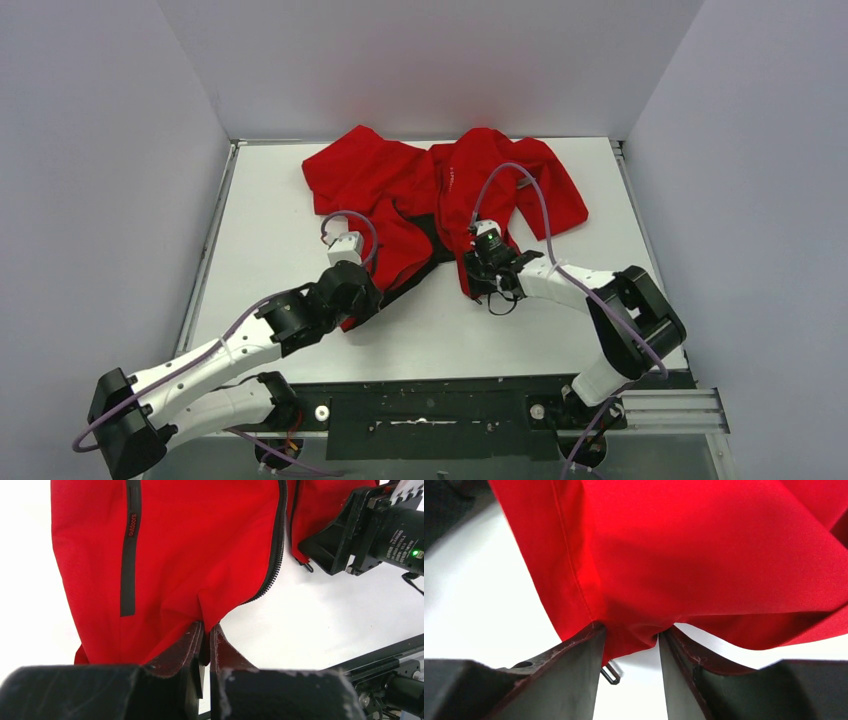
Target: Zip up the jacket
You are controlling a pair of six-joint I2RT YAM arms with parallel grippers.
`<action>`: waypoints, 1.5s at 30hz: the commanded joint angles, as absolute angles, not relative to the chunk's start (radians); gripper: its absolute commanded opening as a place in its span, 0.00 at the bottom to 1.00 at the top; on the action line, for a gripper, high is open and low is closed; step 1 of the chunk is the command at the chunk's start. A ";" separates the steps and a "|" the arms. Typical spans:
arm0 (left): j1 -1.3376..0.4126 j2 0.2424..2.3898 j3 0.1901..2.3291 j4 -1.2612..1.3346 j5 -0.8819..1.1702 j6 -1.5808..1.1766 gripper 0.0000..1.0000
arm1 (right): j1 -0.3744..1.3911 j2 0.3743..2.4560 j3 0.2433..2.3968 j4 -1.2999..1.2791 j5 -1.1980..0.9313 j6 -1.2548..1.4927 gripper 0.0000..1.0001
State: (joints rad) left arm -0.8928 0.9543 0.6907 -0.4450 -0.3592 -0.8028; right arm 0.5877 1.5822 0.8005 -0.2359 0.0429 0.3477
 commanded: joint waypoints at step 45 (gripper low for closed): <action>-0.869 0.814 0.729 -0.544 -0.427 -0.775 0.00 | 1.053 1.473 0.953 -0.415 0.362 0.764 0.88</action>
